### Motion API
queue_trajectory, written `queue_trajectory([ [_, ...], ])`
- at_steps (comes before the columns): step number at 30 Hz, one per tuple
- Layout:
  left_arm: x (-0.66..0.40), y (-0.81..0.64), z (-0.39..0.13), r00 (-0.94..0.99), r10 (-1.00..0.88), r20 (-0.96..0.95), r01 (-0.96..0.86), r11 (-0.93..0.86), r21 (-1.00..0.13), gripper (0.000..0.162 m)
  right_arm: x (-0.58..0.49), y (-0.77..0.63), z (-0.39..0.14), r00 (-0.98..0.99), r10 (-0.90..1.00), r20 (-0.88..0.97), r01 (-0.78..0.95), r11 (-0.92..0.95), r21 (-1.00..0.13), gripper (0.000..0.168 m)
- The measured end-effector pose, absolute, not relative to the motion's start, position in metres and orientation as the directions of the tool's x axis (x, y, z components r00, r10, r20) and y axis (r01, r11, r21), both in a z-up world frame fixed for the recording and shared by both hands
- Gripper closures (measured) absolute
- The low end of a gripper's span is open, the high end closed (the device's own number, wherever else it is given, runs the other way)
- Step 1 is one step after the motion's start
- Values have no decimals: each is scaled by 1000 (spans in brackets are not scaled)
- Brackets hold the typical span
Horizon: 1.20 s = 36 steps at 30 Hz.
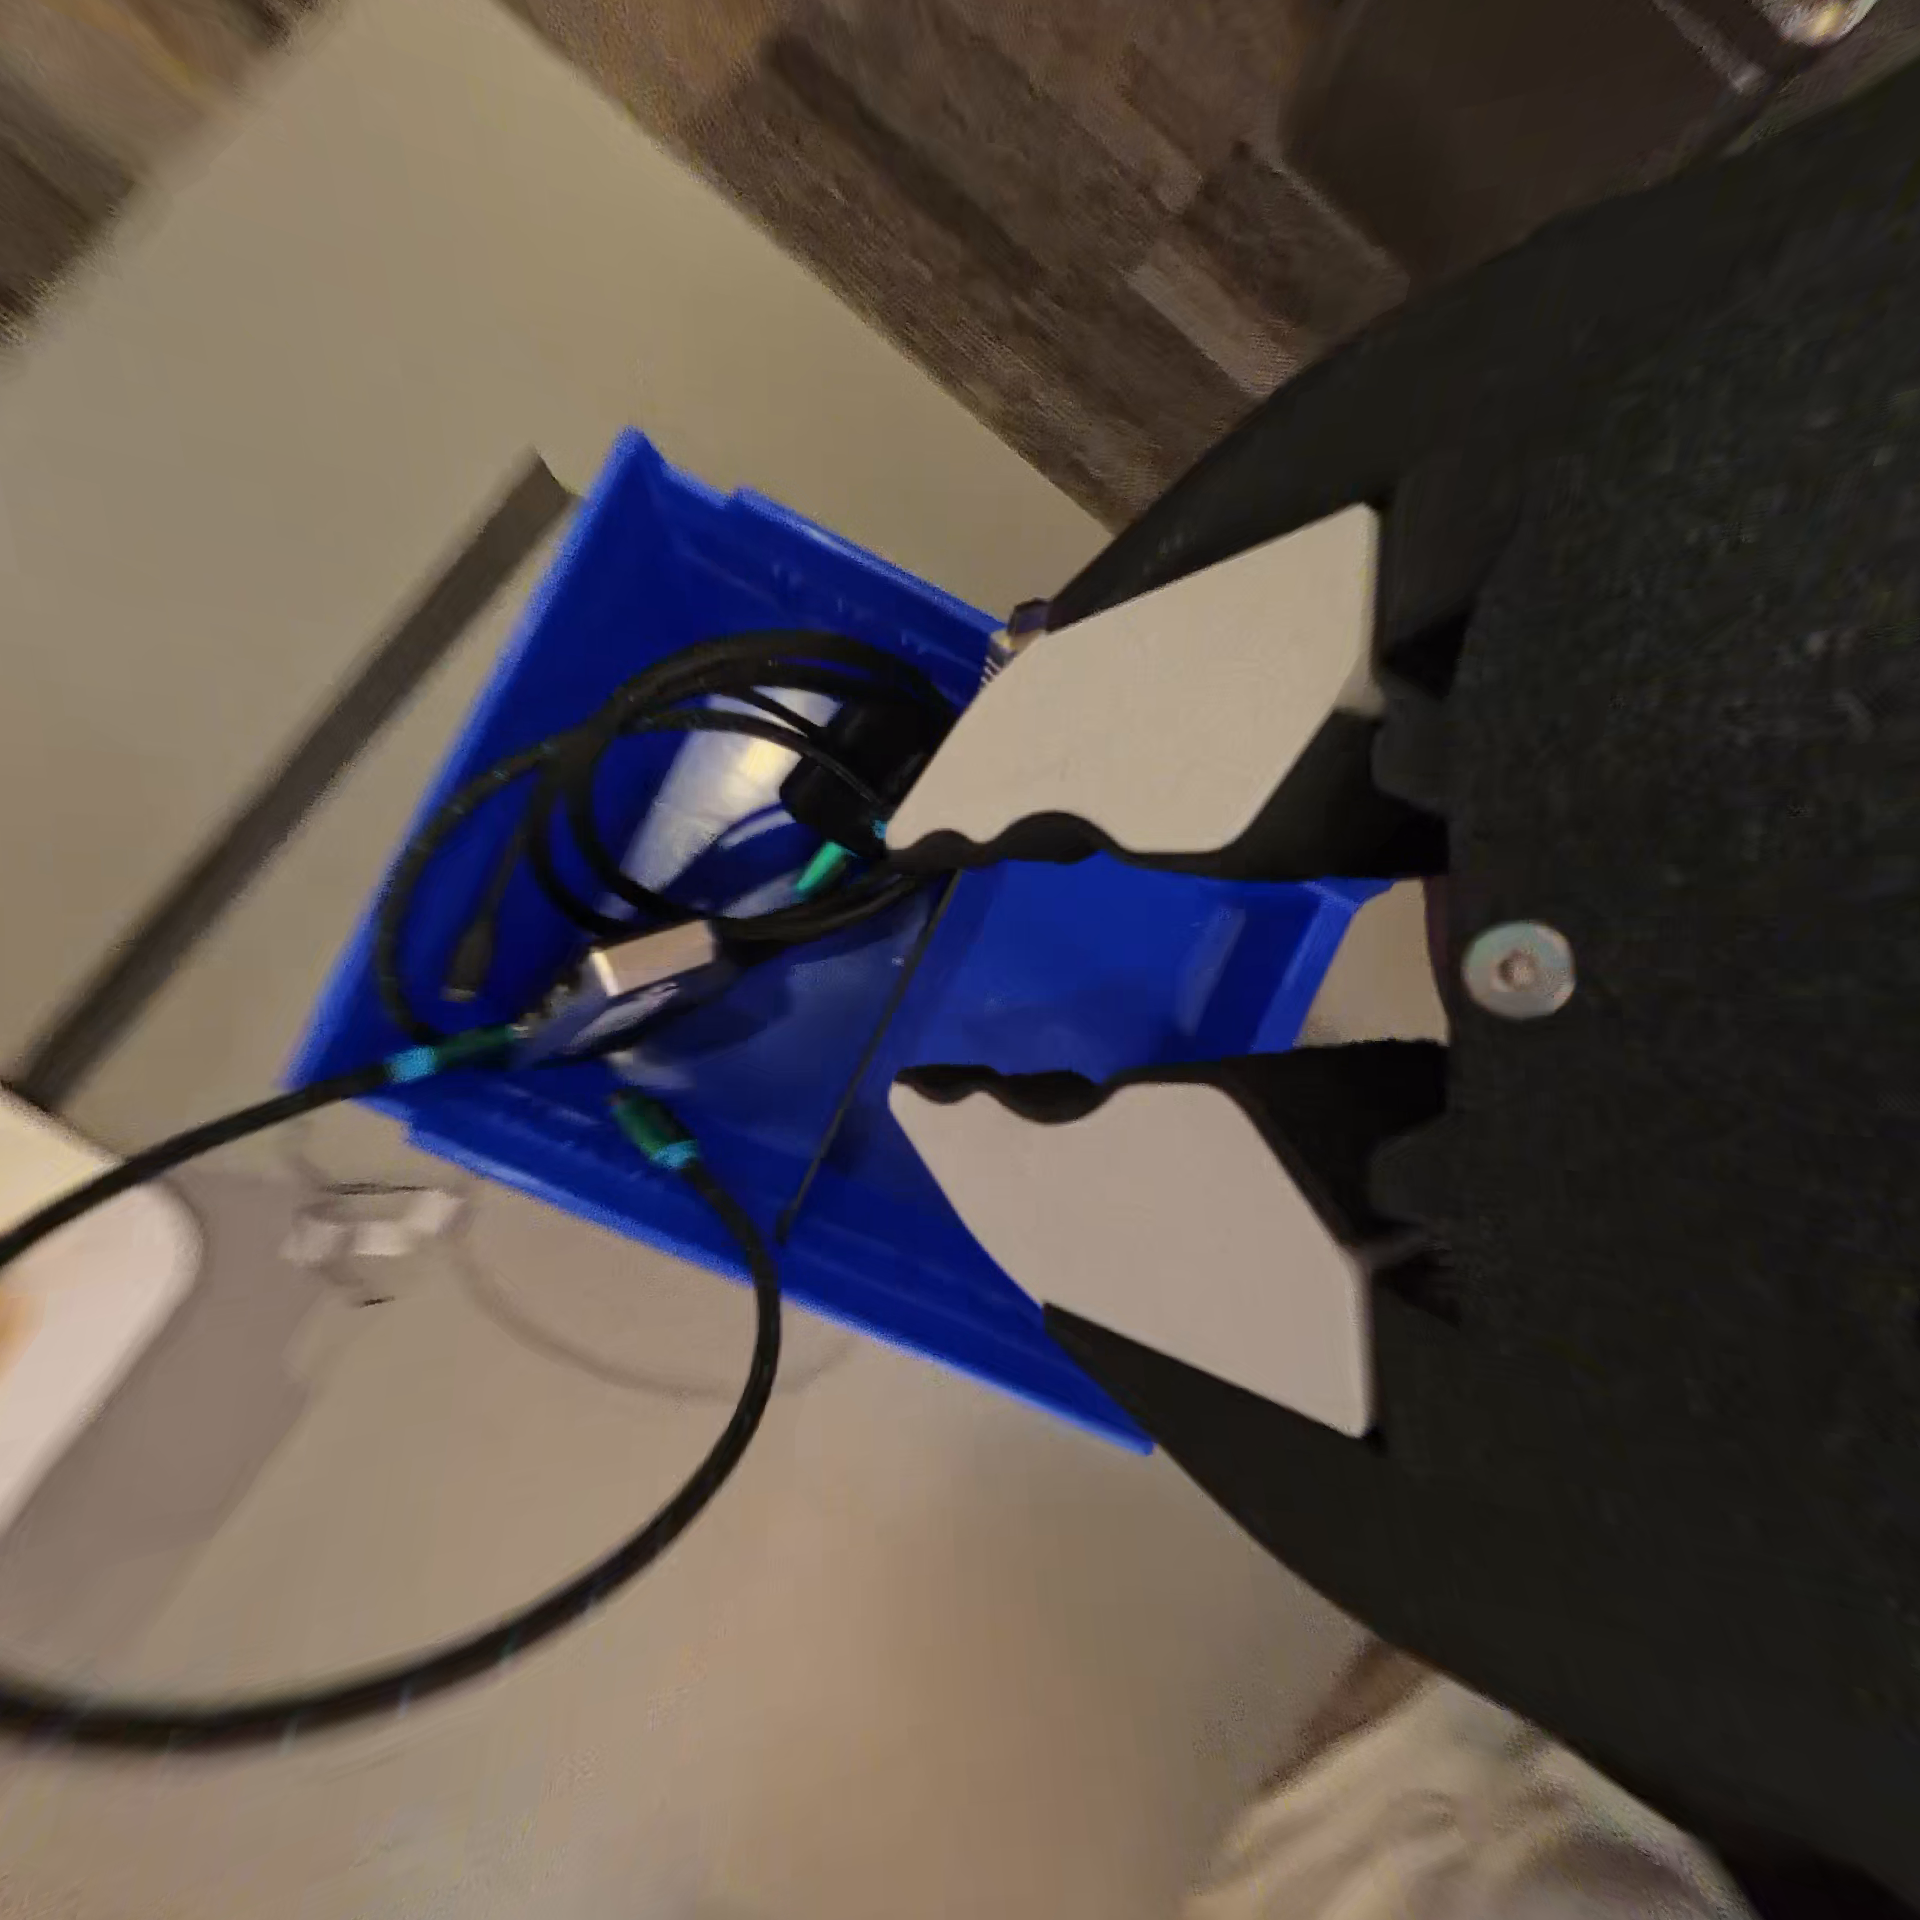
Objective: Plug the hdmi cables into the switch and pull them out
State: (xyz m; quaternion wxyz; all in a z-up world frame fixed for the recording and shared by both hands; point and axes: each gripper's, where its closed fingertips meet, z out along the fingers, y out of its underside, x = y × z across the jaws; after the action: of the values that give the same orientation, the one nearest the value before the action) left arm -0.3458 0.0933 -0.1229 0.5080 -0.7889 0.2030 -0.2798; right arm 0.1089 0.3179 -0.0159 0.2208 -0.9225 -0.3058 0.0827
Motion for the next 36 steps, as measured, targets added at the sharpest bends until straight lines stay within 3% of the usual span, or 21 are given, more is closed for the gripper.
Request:
queue_trajectory([
  [4, -413, 92, -109, 894, -422, 150, 8, -319, -948, 139, 107, 258, -5, 880, 476, 3, 297, -544, -785, 133],
  [10, -499, 76, -126, 986, -115, 121, 72, -362, -929, 140, 115, 157, -80, 962, 219, -160, -87, -312, -946, 133],
  [15, -501, 76, -136, 957, -125, 262, 189, -413, -891, 139, 111, 132, -109, 973, 162, -166, -123, -247, -961, 133],
  [19, -502, 82, -154, 973, -128, 191, 112, -465, -878, 139, 110, 136, -120, 973, 164, -161, -111, -277, -954, 134],
  [28, -494, 87, -160, 965, -140, 224, 127, -498, -858, 139, 119, 142, -139, 986, 136, -93, -47, -307, -950, 137],
  [36, -489, 90, -166, 957, -163, 238, 123, -517, -847, 138, 122, 144, -125, 984, 131, -122, -84, -265, -960, 137],
])
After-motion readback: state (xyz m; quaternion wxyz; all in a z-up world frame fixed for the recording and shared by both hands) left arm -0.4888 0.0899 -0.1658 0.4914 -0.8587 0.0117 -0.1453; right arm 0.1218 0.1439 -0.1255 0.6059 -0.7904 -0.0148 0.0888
